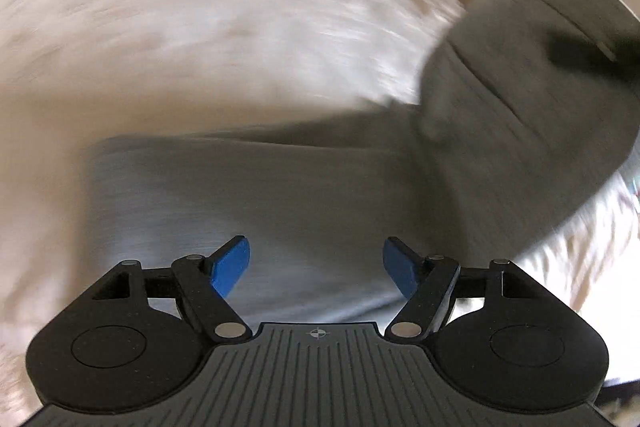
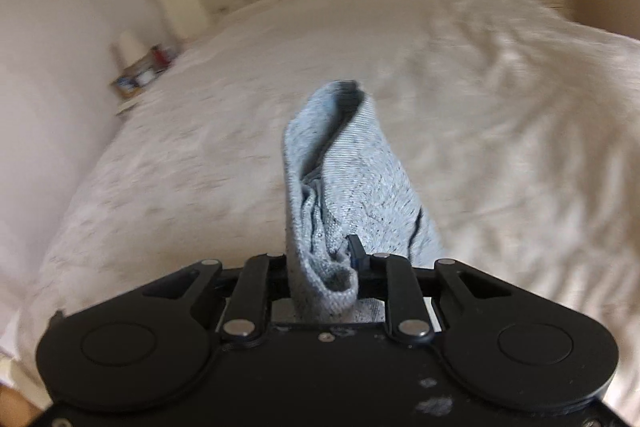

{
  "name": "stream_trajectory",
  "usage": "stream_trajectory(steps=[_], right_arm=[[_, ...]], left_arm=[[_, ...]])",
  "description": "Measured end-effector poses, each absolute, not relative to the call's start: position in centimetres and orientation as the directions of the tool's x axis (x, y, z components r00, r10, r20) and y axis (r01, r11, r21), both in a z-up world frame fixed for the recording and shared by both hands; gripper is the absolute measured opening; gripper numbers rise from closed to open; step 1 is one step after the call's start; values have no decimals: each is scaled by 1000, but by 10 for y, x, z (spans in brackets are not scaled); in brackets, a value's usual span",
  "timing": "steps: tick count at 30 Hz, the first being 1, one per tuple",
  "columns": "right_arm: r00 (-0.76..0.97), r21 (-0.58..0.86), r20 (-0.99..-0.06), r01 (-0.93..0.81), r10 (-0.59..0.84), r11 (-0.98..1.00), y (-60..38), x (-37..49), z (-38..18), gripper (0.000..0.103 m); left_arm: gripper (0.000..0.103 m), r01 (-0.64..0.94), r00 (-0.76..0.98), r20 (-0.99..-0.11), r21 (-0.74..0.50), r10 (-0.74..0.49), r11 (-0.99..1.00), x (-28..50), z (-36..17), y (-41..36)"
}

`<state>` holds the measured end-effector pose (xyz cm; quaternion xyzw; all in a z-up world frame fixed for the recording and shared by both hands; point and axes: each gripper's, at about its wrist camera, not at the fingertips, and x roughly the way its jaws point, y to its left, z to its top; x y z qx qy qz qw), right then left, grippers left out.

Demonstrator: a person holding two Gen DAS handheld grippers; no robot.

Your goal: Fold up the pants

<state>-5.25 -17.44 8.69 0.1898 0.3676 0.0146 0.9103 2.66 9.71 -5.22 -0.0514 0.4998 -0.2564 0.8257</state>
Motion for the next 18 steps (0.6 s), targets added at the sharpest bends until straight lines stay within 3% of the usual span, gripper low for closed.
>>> stream_trajectory(steps=[6,12,18], right_arm=[[652,358,-700,-30,290,933,-57,-18,42,21],[565,184,-802,-76,195,980,30,-3,-29,22],[523,239,-804,-152,283,959,44,-12,-33,43]], left_arm=[[72,169,433,-828,-313,-355,935,44,-61,186],[72,57,450,-844,-298,-291,953,49,-60,232],[73,13,475,-819,-361,-324,933,44,-53,255]])
